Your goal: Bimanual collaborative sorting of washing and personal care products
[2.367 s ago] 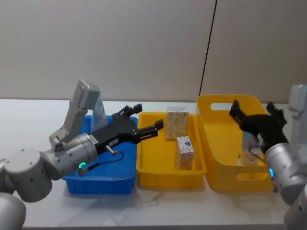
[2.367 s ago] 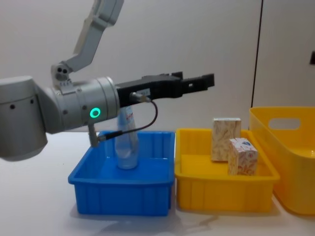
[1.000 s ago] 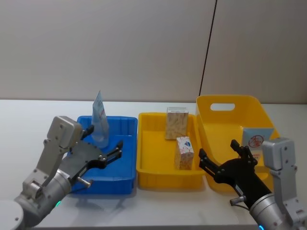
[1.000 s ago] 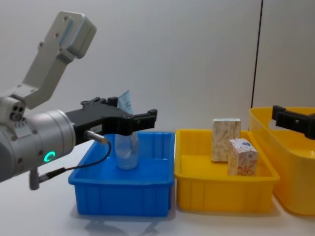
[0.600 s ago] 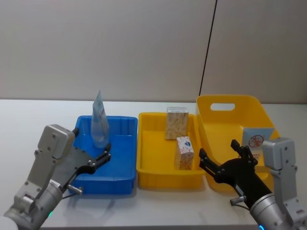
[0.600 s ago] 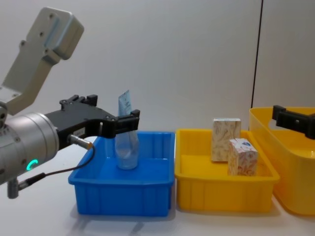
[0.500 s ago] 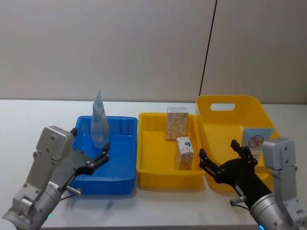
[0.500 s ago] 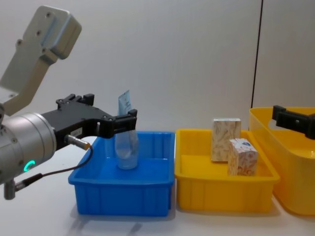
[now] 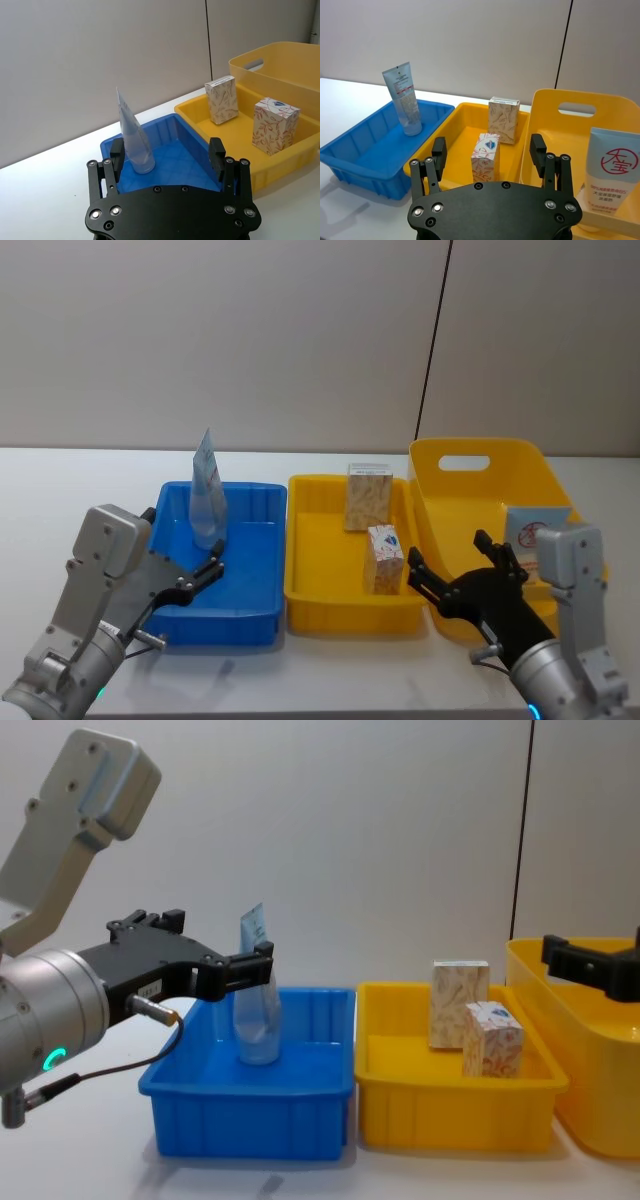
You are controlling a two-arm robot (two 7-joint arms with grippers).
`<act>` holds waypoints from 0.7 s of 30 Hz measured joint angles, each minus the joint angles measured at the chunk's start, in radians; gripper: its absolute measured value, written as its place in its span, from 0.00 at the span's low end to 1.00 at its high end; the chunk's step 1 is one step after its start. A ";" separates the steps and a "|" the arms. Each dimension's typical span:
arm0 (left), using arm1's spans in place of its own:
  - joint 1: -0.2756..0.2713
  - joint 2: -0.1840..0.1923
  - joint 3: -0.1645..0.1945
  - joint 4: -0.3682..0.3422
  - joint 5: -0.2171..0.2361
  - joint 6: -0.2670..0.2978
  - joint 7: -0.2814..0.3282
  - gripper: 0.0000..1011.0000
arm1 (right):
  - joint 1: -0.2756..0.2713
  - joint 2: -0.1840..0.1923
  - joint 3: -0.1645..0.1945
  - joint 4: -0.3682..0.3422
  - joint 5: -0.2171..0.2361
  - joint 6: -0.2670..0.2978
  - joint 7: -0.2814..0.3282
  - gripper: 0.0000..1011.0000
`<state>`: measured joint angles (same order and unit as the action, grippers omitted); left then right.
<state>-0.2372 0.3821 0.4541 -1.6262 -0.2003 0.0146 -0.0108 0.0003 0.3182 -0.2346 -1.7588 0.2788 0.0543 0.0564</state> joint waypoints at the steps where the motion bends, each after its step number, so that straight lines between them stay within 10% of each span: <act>1: 0.000 0.000 0.000 0.000 0.000 0.000 0.000 0.99 | 0.007 -0.008 -0.004 0.004 -0.003 0.008 -0.006 0.99; 21: 0.000 0.000 0.000 0.000 0.000 0.000 0.000 0.99 | 0.176 -0.144 -0.078 0.171 -0.081 0.134 -0.102 0.99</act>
<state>-0.2371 0.3821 0.4542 -1.6262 -0.2003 0.0145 -0.0109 0.1759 0.1746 -0.3126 -1.5878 0.1980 0.1884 -0.0453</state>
